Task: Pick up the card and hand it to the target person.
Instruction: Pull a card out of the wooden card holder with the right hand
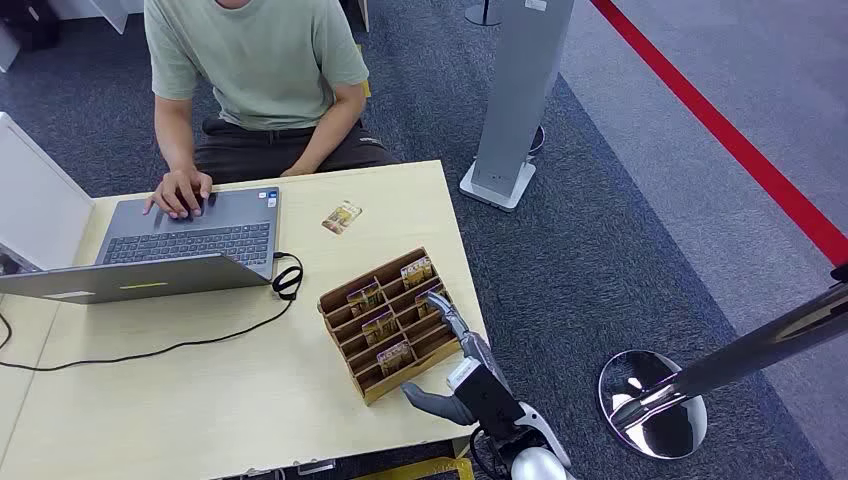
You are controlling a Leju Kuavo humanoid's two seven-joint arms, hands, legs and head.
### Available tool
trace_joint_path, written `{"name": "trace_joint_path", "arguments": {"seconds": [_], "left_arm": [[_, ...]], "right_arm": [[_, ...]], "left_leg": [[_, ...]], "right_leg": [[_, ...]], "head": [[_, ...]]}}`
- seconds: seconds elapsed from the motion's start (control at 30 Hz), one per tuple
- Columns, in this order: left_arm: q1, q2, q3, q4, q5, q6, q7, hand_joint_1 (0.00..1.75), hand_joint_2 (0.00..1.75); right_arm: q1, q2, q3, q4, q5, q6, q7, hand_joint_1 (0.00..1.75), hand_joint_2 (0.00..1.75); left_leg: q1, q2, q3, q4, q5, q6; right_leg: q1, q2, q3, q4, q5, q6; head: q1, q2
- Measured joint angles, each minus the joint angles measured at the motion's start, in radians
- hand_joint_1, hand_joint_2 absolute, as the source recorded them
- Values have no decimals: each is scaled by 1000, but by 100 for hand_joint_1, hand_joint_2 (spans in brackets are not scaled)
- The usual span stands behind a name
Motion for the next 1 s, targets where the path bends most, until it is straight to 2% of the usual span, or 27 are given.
{"name": "trace_joint_path", "arguments": {"seconds": [0.27,0.33,0.43,0.57,0.7,0.8,0.9,1.0], "left_arm": [[0,0,0,0,-1,-3,0,0,175],[0,0,0,0,-1,-3,2,0,175],[0,0,0,0,-2,-5,3,0,175],[-1,0,0,0,-8,-12,2,0,175],[-2,-1,0,0,-12,-13,4,0,175],[-4,-3,-1,0,-14,-10,15,0,175],[-4,-6,-4,0,-20,-8,24,0,175],[-5,-6,-8,0,-25,-8,27,0,175]], "right_arm": [[-2,0,3,-3,38,-9,21,0,175],[-8,-1,7,-11,131,-11,86,0,175],[-26,-2,21,-38,356,18,248,0,175],[-76,-2,51,-102,602,146,457,0,175],[-126,0,98,-165,790,253,614,0,175],[-145,6,138,-194,866,276,687,0,175],[-151,10,177,-203,887,276,728,1,175],[-151,10,205,-205,901,263,750,11,175]], "left_leg": [[0,0,0,0,0,0],[0,0,0,0,0,0],[0,0,0,0,0,0],[0,0,0,0,0,0],[0,0,0,0,0,0],[0,0,0,0,0,0],[0,0,0,0,0,0],[0,0,0,0,0,0]], "right_leg": [[0,0,0,0,0,0],[0,0,0,0,0,0],[0,0,0,0,0,0],[0,0,0,0,0,0],[0,0,0,0,0,0],[0,0,0,1,0,0],[0,0,0,0,0,0],[0,0,0,0,0,0]], "head": [[0,0],[0,0],[0,0],[0,0],[0,0],[0,0],[0,0],[0,0]]}}
